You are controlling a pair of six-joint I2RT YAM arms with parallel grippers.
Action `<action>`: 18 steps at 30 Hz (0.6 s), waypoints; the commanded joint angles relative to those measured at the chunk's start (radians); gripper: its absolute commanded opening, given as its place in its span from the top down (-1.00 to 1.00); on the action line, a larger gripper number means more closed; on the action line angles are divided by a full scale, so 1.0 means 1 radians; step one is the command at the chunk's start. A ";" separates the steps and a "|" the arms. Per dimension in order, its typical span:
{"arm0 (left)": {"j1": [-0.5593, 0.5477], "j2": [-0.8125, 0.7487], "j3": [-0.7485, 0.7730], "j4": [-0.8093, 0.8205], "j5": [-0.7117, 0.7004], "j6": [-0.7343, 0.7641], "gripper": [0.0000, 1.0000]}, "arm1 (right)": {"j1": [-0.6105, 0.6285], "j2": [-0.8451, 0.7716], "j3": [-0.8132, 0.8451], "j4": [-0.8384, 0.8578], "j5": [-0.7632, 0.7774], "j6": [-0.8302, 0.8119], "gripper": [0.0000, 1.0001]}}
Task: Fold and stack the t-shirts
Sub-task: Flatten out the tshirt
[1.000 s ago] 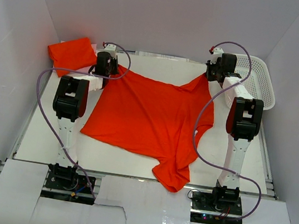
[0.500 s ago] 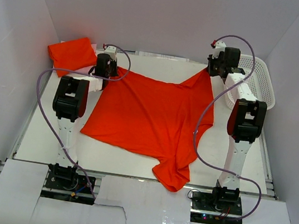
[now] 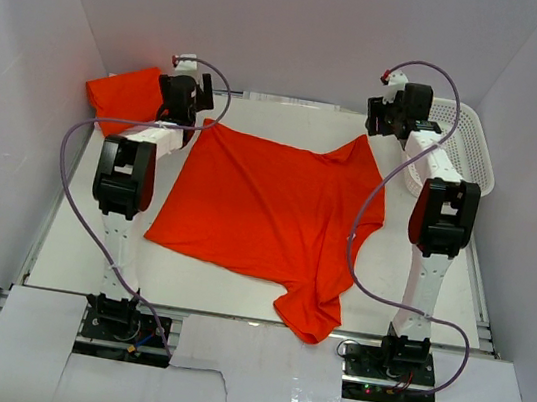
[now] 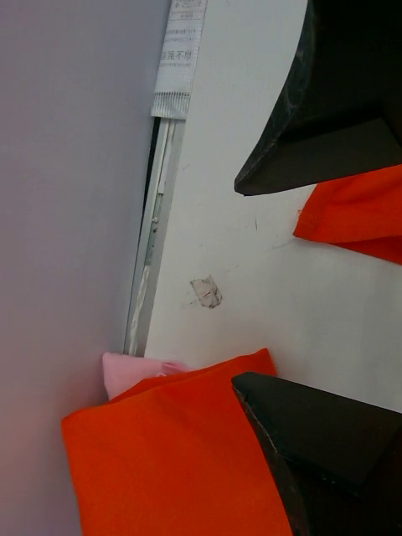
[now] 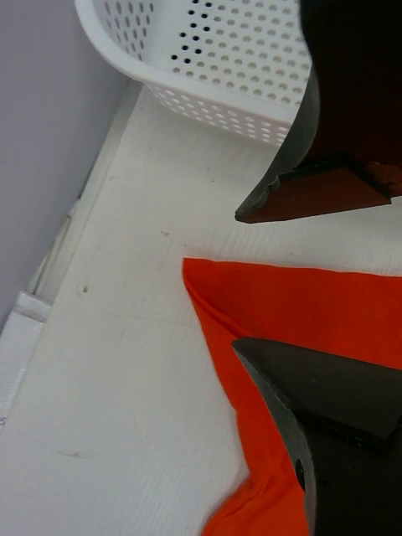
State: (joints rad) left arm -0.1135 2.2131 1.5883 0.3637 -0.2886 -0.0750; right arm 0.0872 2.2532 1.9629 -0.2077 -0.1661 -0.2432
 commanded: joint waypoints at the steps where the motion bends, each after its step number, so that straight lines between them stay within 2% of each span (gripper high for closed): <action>1: 0.003 -0.113 0.024 0.009 -0.052 0.020 -0.96 | 0.002 -0.124 -0.048 0.024 -0.012 -0.025 -0.27; 5: -0.003 -0.228 -0.065 0.001 0.064 0.001 -0.96 | 0.002 -0.205 -0.127 -0.062 -0.035 -0.018 -0.24; 9: -0.024 -0.314 -0.168 -0.072 0.195 -0.020 -0.96 | 0.000 -0.239 -0.157 -0.229 -0.068 0.005 -0.16; 10: -0.028 -0.329 -0.209 -0.084 0.234 -0.023 -0.93 | 0.000 -0.271 -0.208 -0.267 -0.084 0.011 -0.13; 14: -0.041 -0.403 -0.301 -0.141 0.481 -0.026 -0.86 | 0.000 -0.362 -0.339 -0.320 -0.131 0.012 -0.07; 17: -0.041 -0.429 -0.324 -0.227 0.625 -0.016 -0.83 | 0.000 -0.399 -0.398 -0.387 -0.154 0.001 0.11; 18: -0.043 -0.426 -0.315 -0.261 0.664 -0.011 -0.75 | 0.002 -0.406 -0.412 -0.403 -0.156 -0.001 0.24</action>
State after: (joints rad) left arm -0.1524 1.8343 1.2812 0.2218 0.1524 -0.0937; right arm 0.0872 1.8935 1.5913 -0.5102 -0.2756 -0.2432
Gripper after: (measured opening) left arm 0.894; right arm 0.415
